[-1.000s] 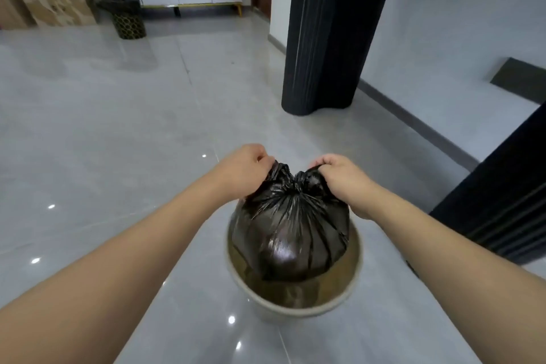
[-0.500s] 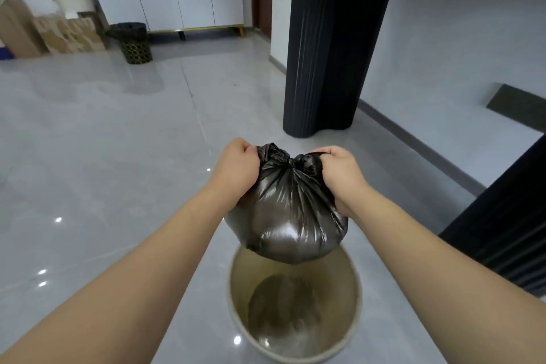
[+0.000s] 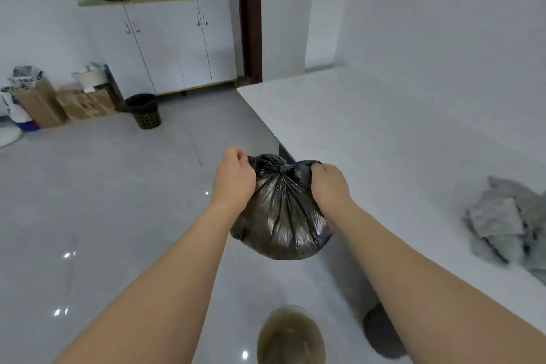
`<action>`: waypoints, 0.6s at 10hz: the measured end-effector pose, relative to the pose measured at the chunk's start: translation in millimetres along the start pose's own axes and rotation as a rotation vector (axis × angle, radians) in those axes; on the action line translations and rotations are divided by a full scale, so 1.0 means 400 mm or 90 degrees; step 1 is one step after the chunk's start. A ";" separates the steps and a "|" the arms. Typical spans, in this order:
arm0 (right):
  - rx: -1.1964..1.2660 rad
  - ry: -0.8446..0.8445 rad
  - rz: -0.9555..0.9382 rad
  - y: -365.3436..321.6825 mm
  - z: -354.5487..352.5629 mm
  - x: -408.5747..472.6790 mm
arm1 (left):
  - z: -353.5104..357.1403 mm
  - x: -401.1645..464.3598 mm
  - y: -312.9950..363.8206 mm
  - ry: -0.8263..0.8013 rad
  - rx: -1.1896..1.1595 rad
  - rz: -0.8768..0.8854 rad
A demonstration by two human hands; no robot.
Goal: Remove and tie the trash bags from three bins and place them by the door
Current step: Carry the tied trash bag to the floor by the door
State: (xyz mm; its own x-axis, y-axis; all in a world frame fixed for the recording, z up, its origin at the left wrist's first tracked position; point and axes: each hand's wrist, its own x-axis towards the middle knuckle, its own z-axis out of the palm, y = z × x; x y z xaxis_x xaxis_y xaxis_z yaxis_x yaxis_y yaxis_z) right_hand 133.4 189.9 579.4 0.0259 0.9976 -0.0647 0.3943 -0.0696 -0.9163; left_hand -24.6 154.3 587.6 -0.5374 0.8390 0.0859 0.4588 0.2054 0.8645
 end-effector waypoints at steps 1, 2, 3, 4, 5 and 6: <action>0.005 0.008 -0.059 -0.263 -0.089 -0.052 | -0.151 0.021 0.222 -0.022 -0.008 0.024; 0.038 -0.017 -0.124 -0.451 -0.119 -0.110 | -0.285 0.047 0.352 -0.044 -0.060 -0.034; 0.058 -0.017 -0.141 -0.549 -0.101 -0.141 | -0.408 0.083 0.394 -0.096 -0.134 -0.093; 0.080 0.013 -0.158 -0.597 -0.044 -0.152 | -0.499 0.122 0.397 -0.079 -0.199 -0.119; 0.121 0.007 -0.138 -0.639 0.027 -0.148 | -0.555 0.156 0.378 -0.088 -0.090 -0.133; 0.187 -0.016 -0.100 -0.669 0.097 -0.114 | -0.577 0.202 0.341 0.004 -0.064 -0.139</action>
State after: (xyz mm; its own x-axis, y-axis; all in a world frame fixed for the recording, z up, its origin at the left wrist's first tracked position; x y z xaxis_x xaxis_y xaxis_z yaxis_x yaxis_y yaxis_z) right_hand -9.0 163.0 812.1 -0.0377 0.9961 0.0799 0.1098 0.0836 -0.9904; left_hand -168.9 133.9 826.9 -0.6211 0.7767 -0.1051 0.2589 0.3298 0.9079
